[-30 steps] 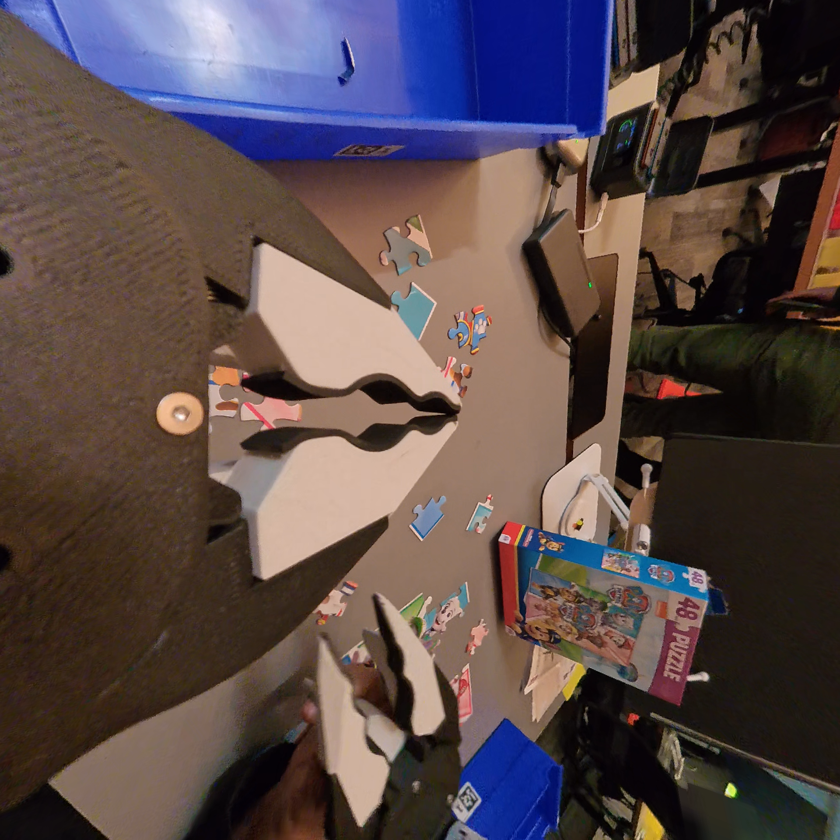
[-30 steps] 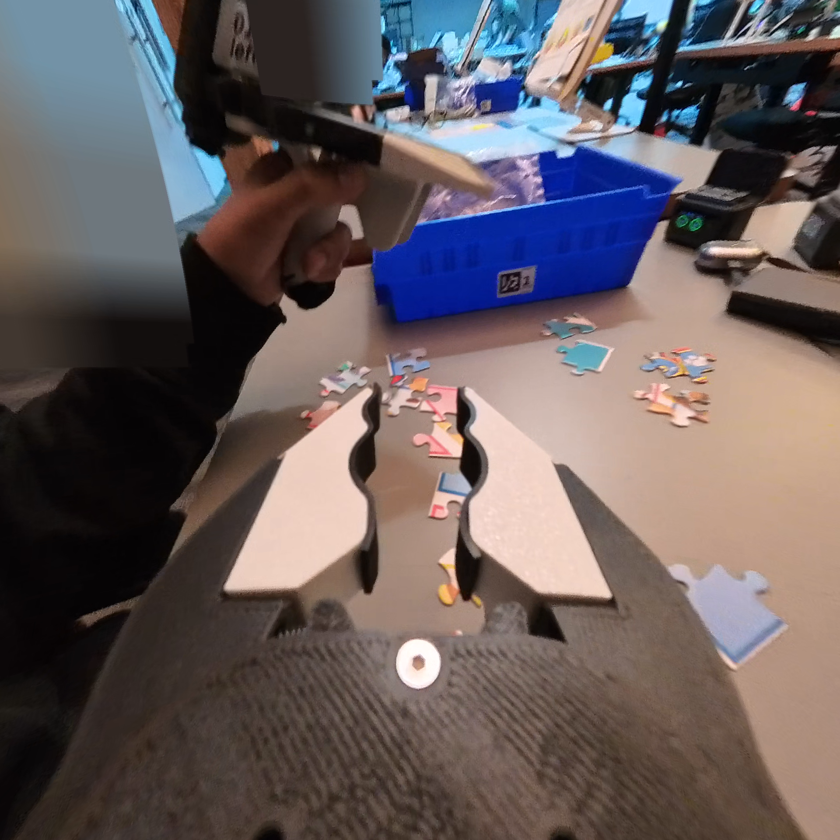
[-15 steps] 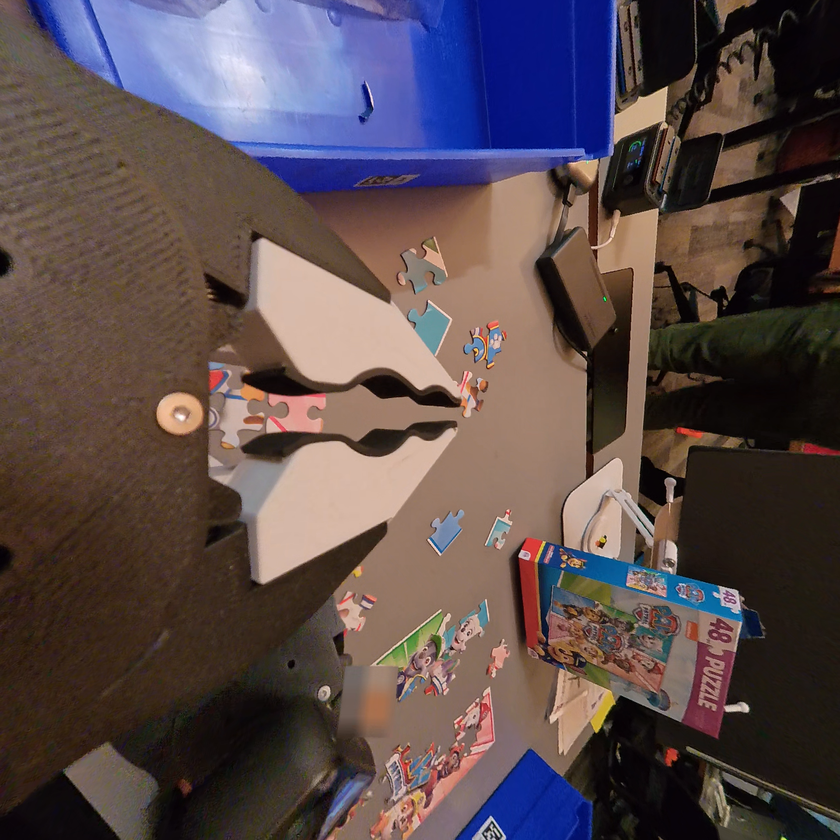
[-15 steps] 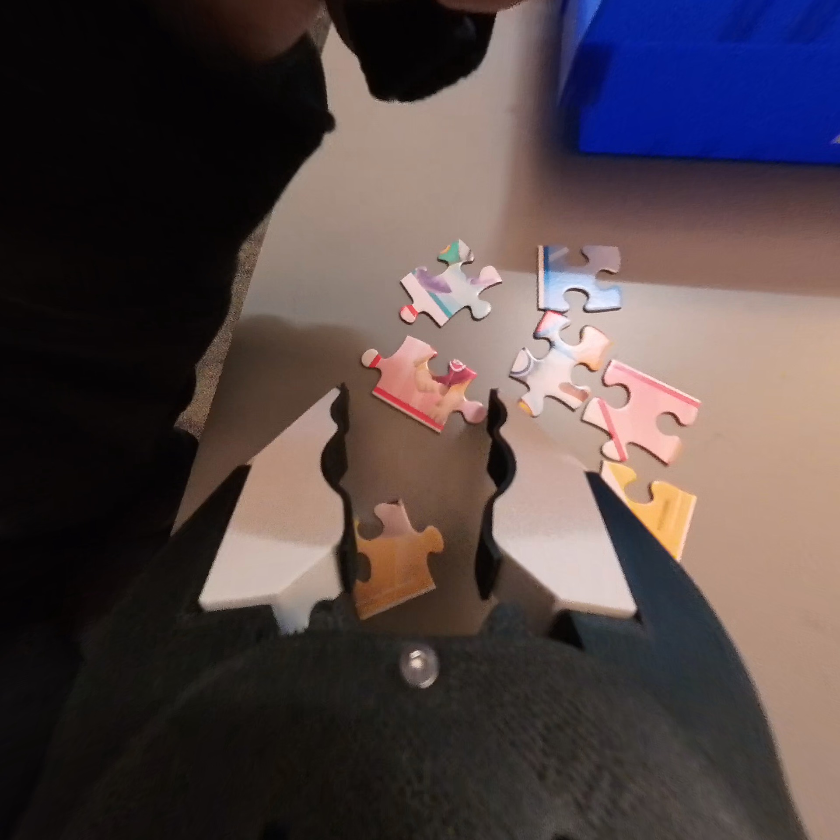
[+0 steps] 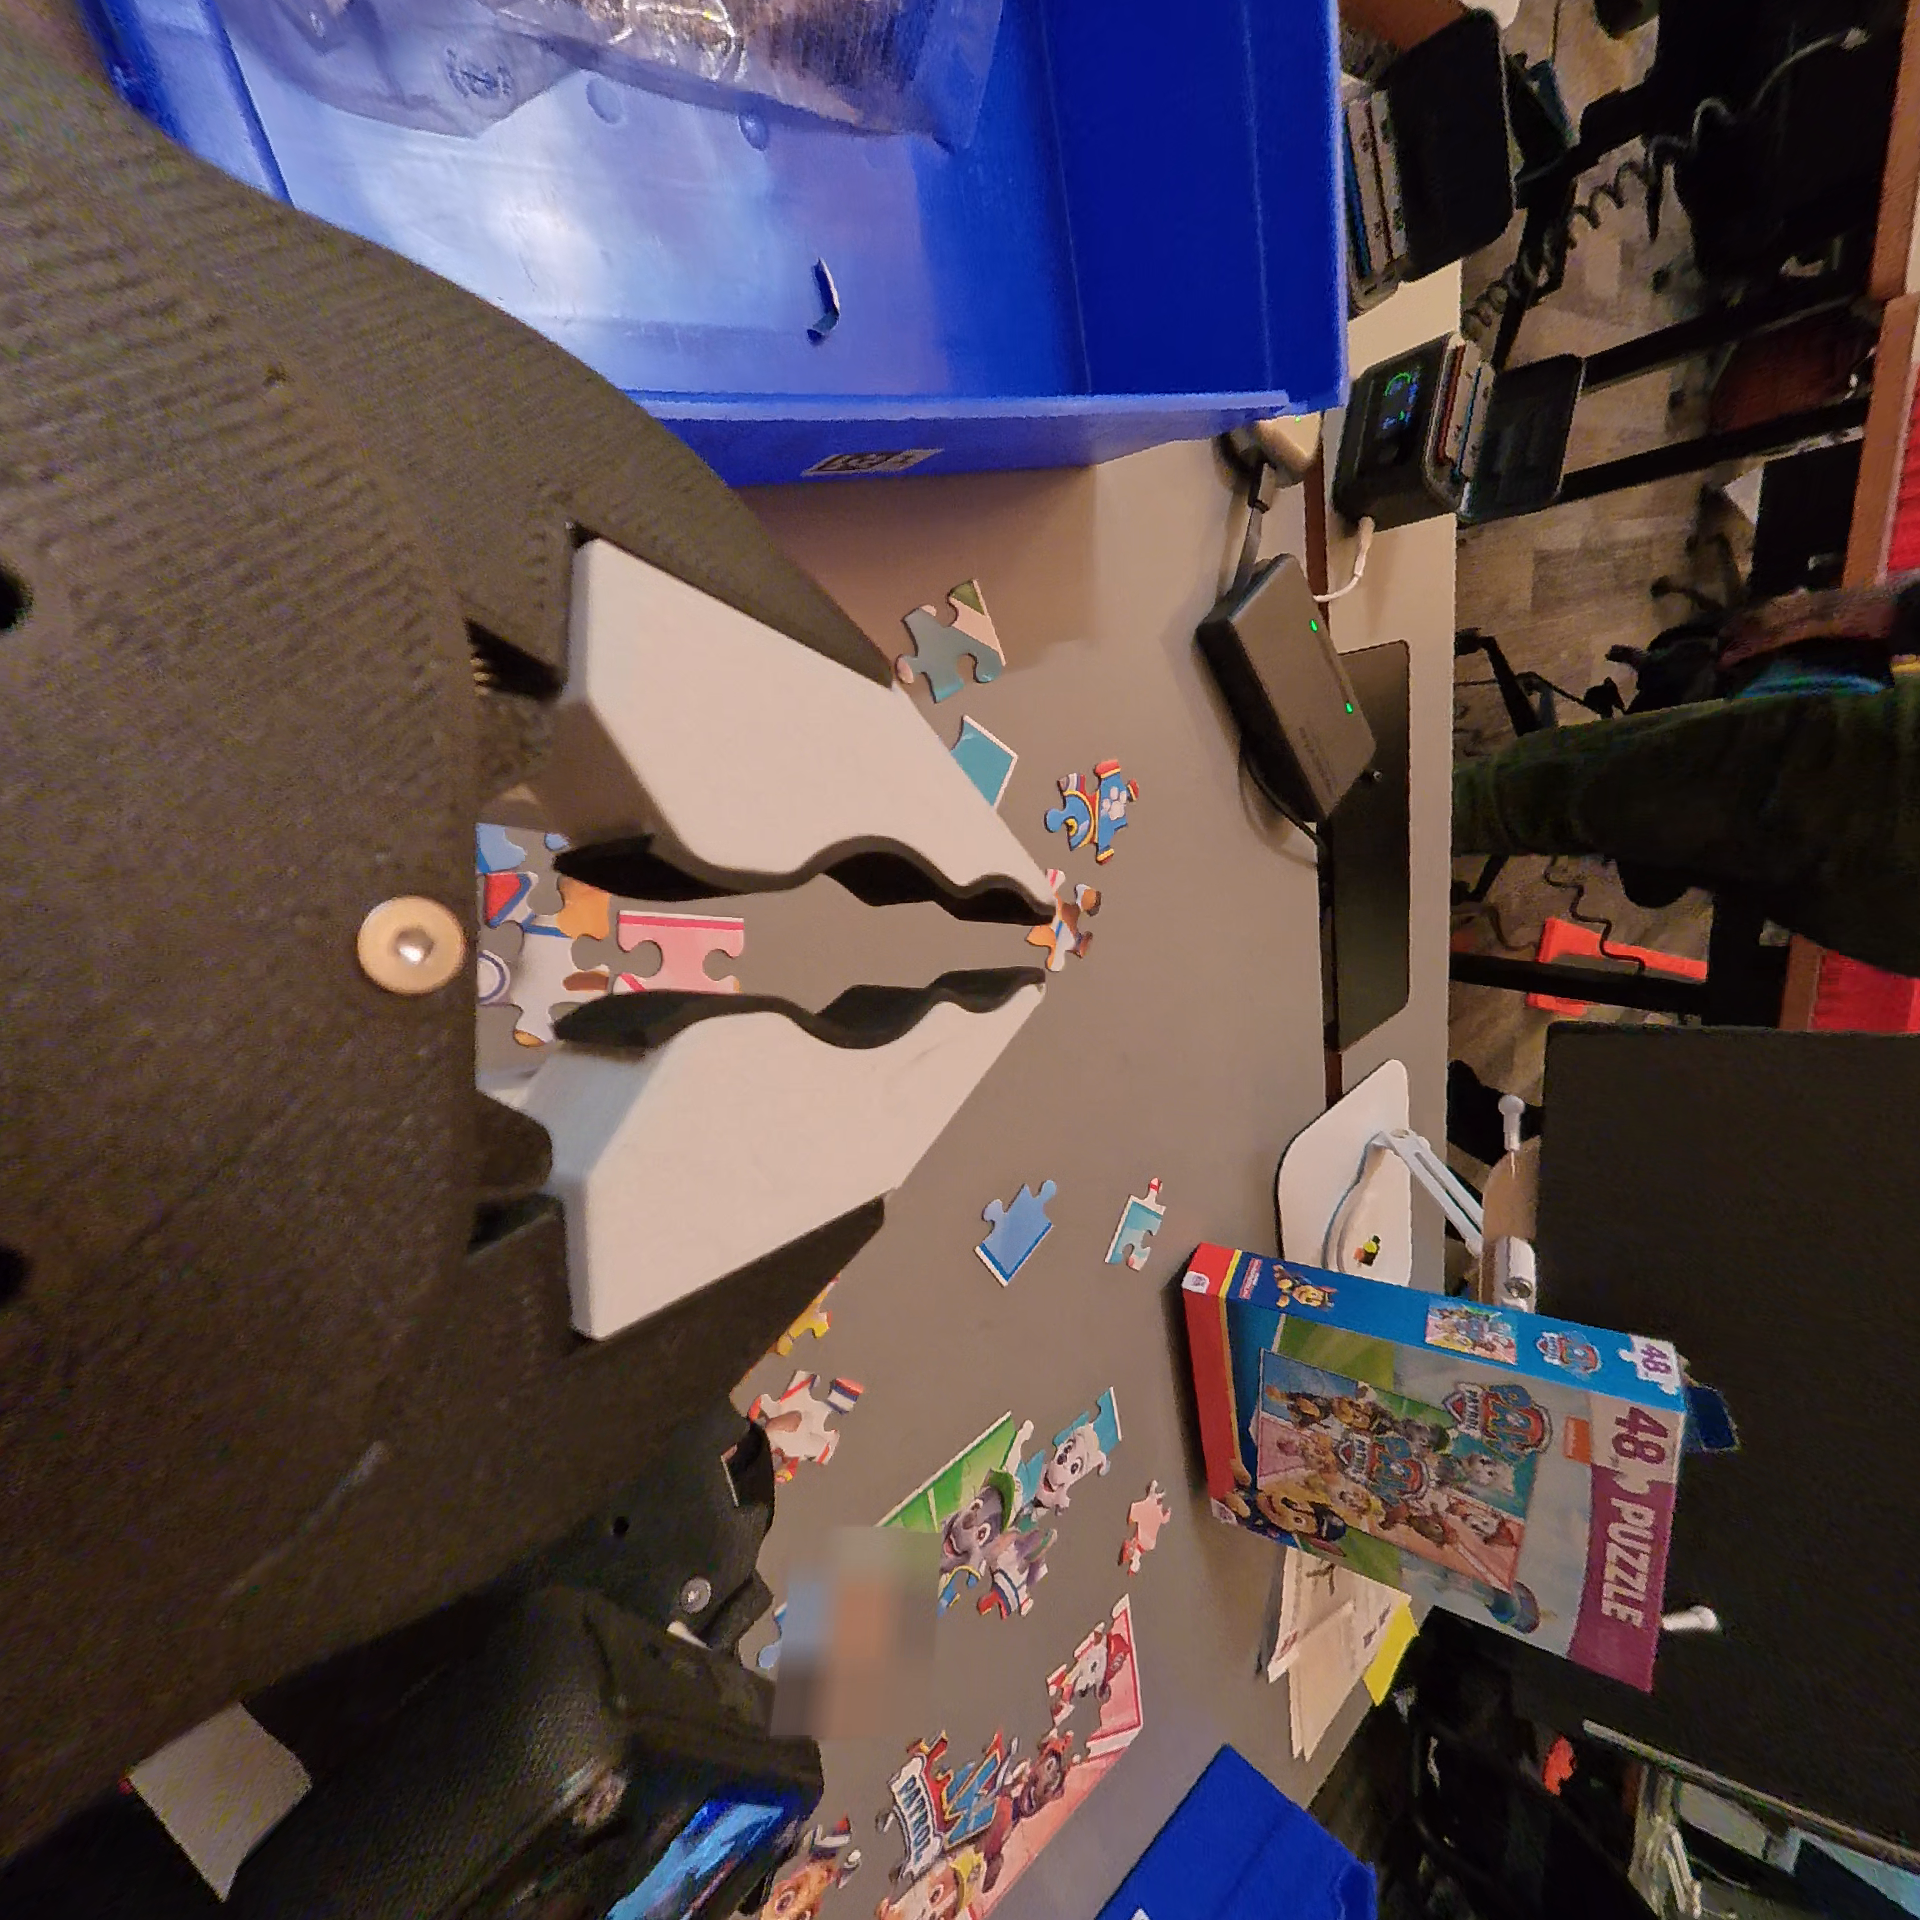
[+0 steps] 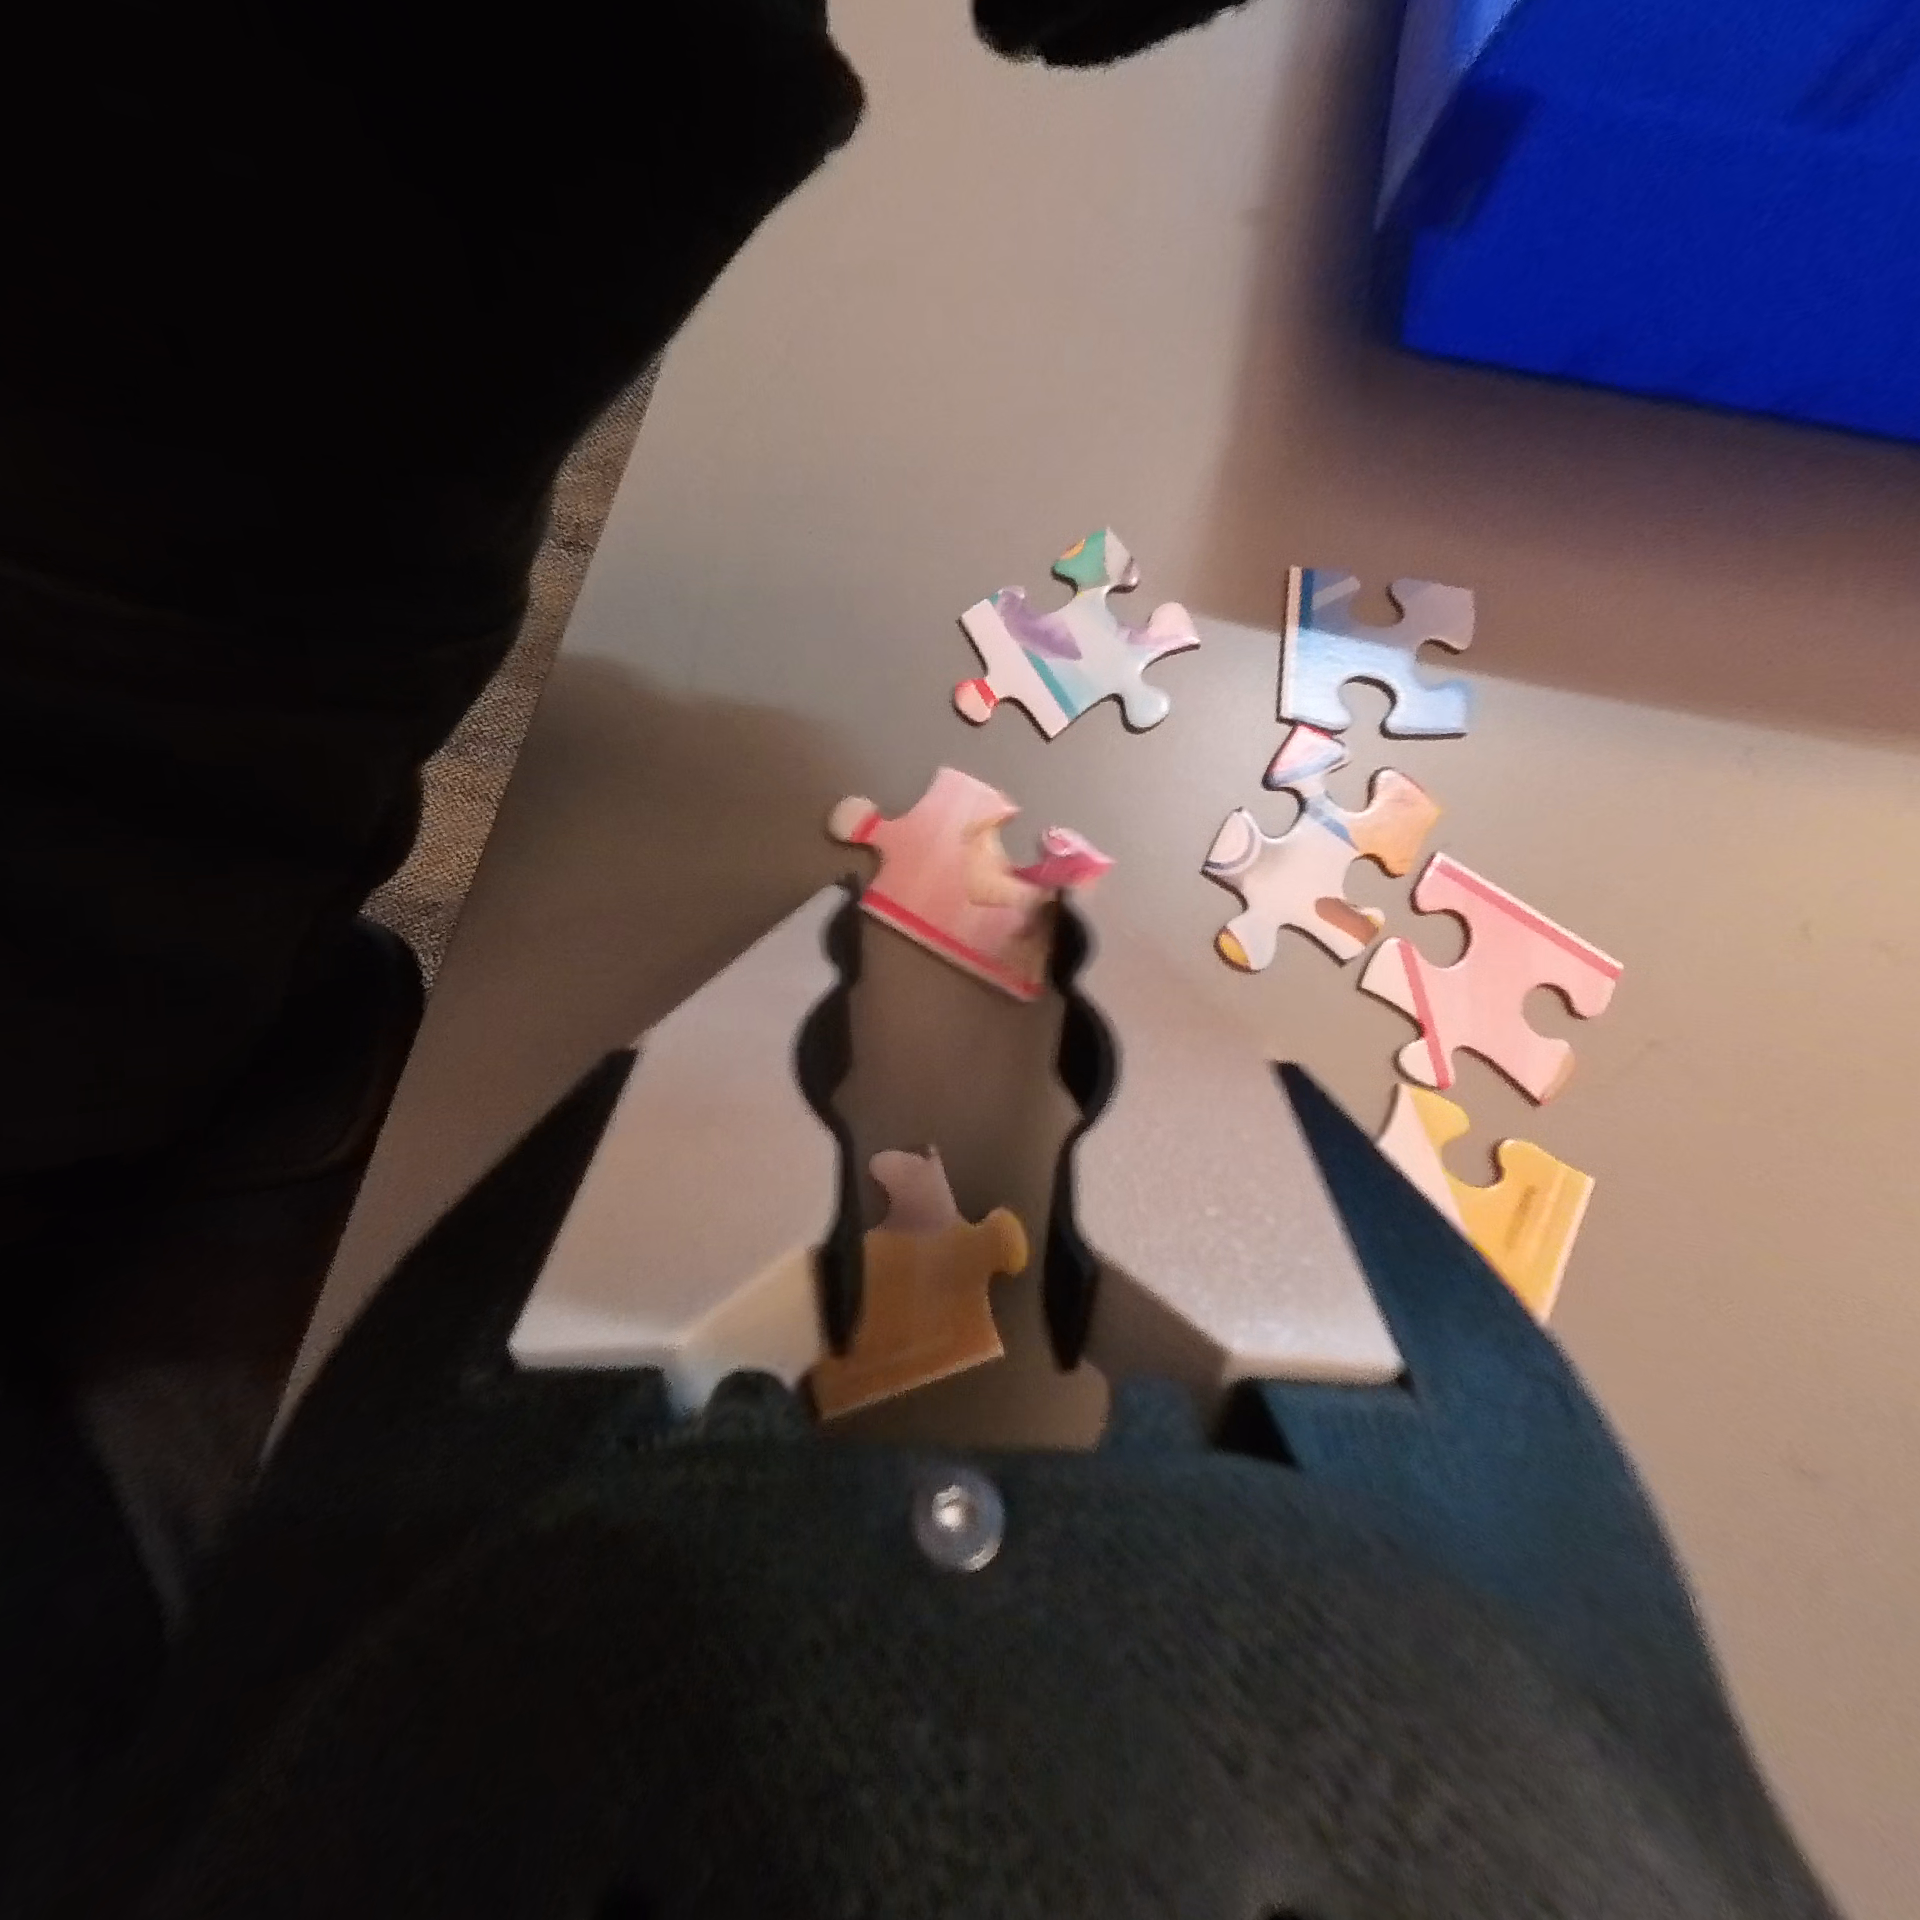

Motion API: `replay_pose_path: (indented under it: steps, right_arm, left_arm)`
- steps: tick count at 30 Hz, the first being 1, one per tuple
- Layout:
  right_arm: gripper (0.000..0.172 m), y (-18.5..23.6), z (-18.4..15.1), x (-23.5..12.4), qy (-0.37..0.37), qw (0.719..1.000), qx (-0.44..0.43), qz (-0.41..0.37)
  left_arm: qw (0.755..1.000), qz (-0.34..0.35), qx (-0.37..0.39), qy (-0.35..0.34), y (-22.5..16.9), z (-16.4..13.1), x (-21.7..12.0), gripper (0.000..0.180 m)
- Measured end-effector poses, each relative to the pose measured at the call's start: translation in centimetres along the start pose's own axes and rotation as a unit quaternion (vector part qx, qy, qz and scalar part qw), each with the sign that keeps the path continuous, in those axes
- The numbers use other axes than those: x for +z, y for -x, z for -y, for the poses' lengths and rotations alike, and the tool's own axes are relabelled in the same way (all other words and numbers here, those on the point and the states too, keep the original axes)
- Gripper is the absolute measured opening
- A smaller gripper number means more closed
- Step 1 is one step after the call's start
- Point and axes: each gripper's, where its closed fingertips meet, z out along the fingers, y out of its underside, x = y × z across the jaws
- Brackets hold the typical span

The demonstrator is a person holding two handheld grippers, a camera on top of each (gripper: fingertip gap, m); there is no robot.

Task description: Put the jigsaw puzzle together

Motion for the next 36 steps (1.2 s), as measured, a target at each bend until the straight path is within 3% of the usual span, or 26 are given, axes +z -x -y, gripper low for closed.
replay_pose_path:
  steps: [1, 2, 10, 13, 17, 26, 27, 28, 32, 36]
  right_arm:
    - [0.009, 0.2, 0.2, -0.3, -0.007, 1.0, -0.003, 0.003]
    - [0.01, 0.2, 0.3, -0.5, -0.015, 1.0, -0.001, 0.003]
    - [0.062, -1.8, 0.8, -0.5, -0.023, 0.999, 0.035, -0.025]
    - [0.069, -2.7, 0.1, 0.5, 0.003, 0.999, 0.034, -0.035]
    - [0.039, -2.1, 0.1, 0.5, 0.0, 0.999, 0.036, -0.021]
    - [0.036, -1.3, 0.0, 0.0, -0.006, 0.999, 0.048, -0.011]
    - [0.006, -0.9, 0.4, -0.4, -0.02, 0.999, 0.045, 0.0]
    - [0.0, -0.7, 0.9, -0.8, -0.038, 0.998, 0.044, 0.002]
    - [0.025, -1.2, 0.5, -1.6, -0.025, 0.998, 0.055, -0.015]
    - [0.047, -3.6, -0.1, -1.2, -0.022, 0.995, 0.06, -0.083]
  left_arm:
    - [1.0, 0.0, 0.0, -0.002, 0.0, 0.1, 0.0, 0.005]
    - [1.0, 0.001, 0.0, -0.003, 0.0, 0.2, -0.1, 0.006]
    - [1.0, -0.004, 0.0, -0.001, -0.4, 0.2, 0.4, 0.007]
    - [1.0, 0.002, 0.01, 0.007, -0.5, 0.0, 0.5, 0.008]
    - [1.0, 0.01, 0.009, 0.007, 0.1, -0.1, 0.3, 0.008]
    - [1.0, 0.007, 0.0, -0.012, 0.1, 0.5, 0.0, 0.008]
    - [1.0, 0.006, -0.001, -0.012, 0.1, 0.6, 0.0, 0.008]
    - [1.0, 0.005, -0.001, -0.013, 0.1, 0.6, 0.1, 0.008]
    - [1.0, 0.005, -0.001, -0.008, 0.0, 0.4, 0.3, 0.009]
    - [1.0, 0.002, 0.003, -0.006, -0.4, 0.6, 0.5, 0.009]
